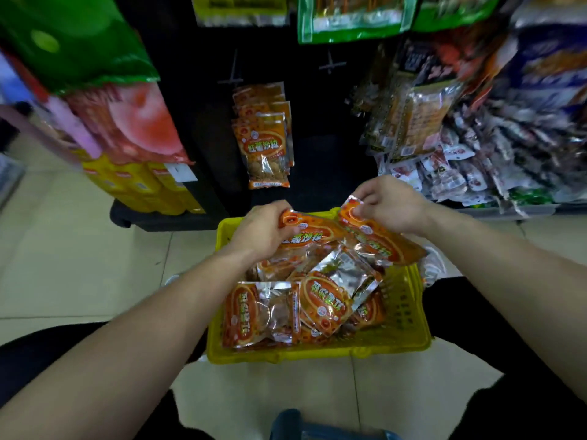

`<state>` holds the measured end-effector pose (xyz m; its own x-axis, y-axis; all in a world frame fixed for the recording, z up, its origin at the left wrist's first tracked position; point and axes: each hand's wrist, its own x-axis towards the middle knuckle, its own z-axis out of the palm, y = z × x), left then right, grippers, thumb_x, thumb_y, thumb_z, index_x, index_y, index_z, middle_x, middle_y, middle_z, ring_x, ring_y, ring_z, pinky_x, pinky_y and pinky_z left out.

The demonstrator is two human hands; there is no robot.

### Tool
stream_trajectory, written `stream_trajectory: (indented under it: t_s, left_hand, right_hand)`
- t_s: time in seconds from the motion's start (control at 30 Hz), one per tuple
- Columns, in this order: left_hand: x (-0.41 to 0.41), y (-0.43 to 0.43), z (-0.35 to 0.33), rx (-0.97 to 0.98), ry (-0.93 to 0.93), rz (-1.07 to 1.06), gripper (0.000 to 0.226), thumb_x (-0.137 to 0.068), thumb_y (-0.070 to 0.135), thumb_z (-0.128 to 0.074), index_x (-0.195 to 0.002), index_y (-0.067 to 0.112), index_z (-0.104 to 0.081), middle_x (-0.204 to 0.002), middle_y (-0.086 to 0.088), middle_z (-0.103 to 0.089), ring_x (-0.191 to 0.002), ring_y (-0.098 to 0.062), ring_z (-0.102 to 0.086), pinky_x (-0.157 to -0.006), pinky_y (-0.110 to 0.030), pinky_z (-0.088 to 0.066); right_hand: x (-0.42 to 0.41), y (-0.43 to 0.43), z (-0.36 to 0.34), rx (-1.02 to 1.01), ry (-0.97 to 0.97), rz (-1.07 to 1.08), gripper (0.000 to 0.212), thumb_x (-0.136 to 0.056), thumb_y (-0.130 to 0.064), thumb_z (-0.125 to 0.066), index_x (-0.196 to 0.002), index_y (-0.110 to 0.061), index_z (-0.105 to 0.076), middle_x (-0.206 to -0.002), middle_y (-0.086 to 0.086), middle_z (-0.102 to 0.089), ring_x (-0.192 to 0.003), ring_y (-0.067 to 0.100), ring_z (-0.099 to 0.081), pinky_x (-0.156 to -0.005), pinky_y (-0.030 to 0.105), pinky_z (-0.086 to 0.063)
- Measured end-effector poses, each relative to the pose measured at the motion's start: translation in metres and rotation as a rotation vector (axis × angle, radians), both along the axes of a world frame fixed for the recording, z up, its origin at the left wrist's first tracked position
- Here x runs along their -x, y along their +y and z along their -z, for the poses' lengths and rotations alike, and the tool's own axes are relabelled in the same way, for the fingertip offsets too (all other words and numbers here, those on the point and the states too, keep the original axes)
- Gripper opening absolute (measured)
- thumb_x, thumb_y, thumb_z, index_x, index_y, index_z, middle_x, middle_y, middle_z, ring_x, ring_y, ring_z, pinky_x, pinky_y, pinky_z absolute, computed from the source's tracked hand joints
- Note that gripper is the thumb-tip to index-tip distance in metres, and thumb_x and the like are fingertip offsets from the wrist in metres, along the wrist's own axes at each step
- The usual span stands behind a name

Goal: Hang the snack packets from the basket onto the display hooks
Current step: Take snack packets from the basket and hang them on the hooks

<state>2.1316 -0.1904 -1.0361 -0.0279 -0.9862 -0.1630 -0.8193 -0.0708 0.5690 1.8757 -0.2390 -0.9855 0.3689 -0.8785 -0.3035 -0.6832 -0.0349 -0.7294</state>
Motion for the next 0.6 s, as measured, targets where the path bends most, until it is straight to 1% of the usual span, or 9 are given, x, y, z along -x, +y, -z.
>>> stream_trajectory:
  t_s: [0.07, 0.1, 0.17, 0.2, 0.27, 0.33, 0.4, 0.47, 0.6]
  left_hand:
    - [-0.002, 0.005, -0.031, 0.052, 0.063, 0.015, 0.025, -0.080, 0.043, -0.079, -0.081, 0.024, -0.064, -0.072, 0.006, -0.067, -0.070, -0.008, -0.064, -0.069, -0.035, -0.054]
    - [-0.003, 0.007, -0.045, 0.066, 0.123, 0.009, 0.025, -0.078, 0.044, -0.081, -0.080, 0.024, -0.067, -0.073, 0.007, -0.069, -0.070, -0.006, -0.065, -0.069, -0.034, -0.055]
    - [-0.003, 0.011, -0.069, 0.057, 0.271, 0.003, 0.023, -0.074, 0.044, -0.084, -0.086, 0.029, -0.073, -0.081, 0.011, -0.073, -0.077, -0.002, -0.069, -0.073, -0.029, -0.057]
    - [-0.003, 0.014, -0.079, 0.039, 0.340, 0.007, 0.025, -0.074, 0.042, -0.086, -0.093, 0.030, -0.075, -0.087, 0.012, -0.075, -0.082, -0.002, -0.071, -0.078, -0.029, -0.058]
    - [-0.002, 0.018, -0.092, -0.001, 0.463, 0.017, 0.033, -0.074, 0.039, -0.086, -0.104, 0.029, -0.075, -0.096, 0.011, -0.076, -0.090, -0.006, -0.073, -0.082, -0.030, -0.059]
    - [0.000, 0.022, -0.096, -0.009, 0.541, 0.004, 0.031, -0.076, 0.039, -0.085, -0.102, 0.028, -0.073, -0.097, 0.008, -0.077, -0.090, -0.010, -0.074, -0.080, -0.031, -0.060]
    - [0.002, 0.022, -0.093, 0.020, 0.584, -0.053, 0.031, -0.076, 0.038, -0.085, -0.102, 0.027, -0.072, -0.096, 0.007, -0.077, -0.089, -0.011, -0.074, -0.079, -0.034, -0.061]
    - [0.001, 0.019, -0.088, 0.059, 0.574, -0.124, 0.036, -0.075, 0.038, -0.086, -0.105, 0.028, -0.071, -0.097, 0.009, -0.077, -0.089, -0.010, -0.074, -0.079, -0.035, -0.061]
    - [-0.001, 0.006, -0.082, 0.086, 0.558, -0.208, 0.036, -0.074, 0.036, -0.085, -0.105, 0.029, -0.069, -0.094, 0.015, -0.076, -0.085, -0.004, -0.073, -0.071, -0.024, -0.061]
  right_hand:
    - [-0.003, 0.004, -0.028, 0.082, 0.017, -0.065, 0.005, -0.091, -0.018, -0.070, -0.088, -0.021, -0.073, -0.078, -0.004, -0.075, -0.075, 0.008, -0.070, -0.069, 0.026, -0.053]
    - [-0.006, 0.008, -0.040, 0.137, 0.027, -0.095, 0.005, -0.093, -0.021, -0.069, -0.091, -0.022, -0.073, -0.081, -0.007, -0.074, -0.077, 0.004, -0.069, -0.069, 0.023, -0.052]
    - [-0.014, 0.014, -0.060, 0.240, 0.015, -0.136, 0.007, -0.095, -0.025, -0.066, -0.098, -0.025, -0.072, -0.084, -0.013, -0.070, -0.078, -0.004, -0.065, -0.067, 0.016, -0.048]
    - [-0.018, 0.017, -0.068, 0.266, -0.011, -0.142, 0.009, -0.096, -0.027, -0.065, -0.100, -0.025, -0.072, -0.084, -0.014, -0.069, -0.078, -0.005, -0.064, -0.068, 0.017, -0.048]
    - [-0.026, 0.021, -0.079, 0.260, -0.090, -0.138, 0.012, -0.097, -0.028, -0.062, -0.100, -0.023, -0.073, -0.079, -0.014, -0.072, -0.075, -0.002, -0.067, -0.067, 0.019, -0.050]
    - [-0.033, 0.023, -0.084, 0.215, -0.191, -0.120, 0.015, -0.098, -0.026, -0.061, -0.099, -0.021, -0.075, -0.075, -0.012, -0.074, -0.072, 0.001, -0.070, -0.063, 0.019, -0.053]
    - [-0.041, 0.022, -0.083, 0.165, -0.276, -0.090, 0.017, -0.099, -0.025, -0.059, -0.100, -0.020, -0.075, -0.078, -0.008, -0.076, -0.073, 0.004, -0.072, -0.064, 0.022, -0.057]
    - [-0.048, 0.017, -0.078, 0.153, -0.302, -0.067, 0.017, -0.099, -0.026, -0.059, -0.097, -0.021, -0.075, -0.077, -0.008, -0.076, -0.071, 0.006, -0.072, -0.064, 0.024, -0.058]
    - [-0.056, 0.002, -0.070, 0.139, -0.300, -0.084, 0.018, -0.098, -0.034, -0.058, -0.096, -0.025, -0.073, -0.079, -0.011, -0.076, -0.070, 0.004, -0.072, -0.062, 0.023, -0.058]
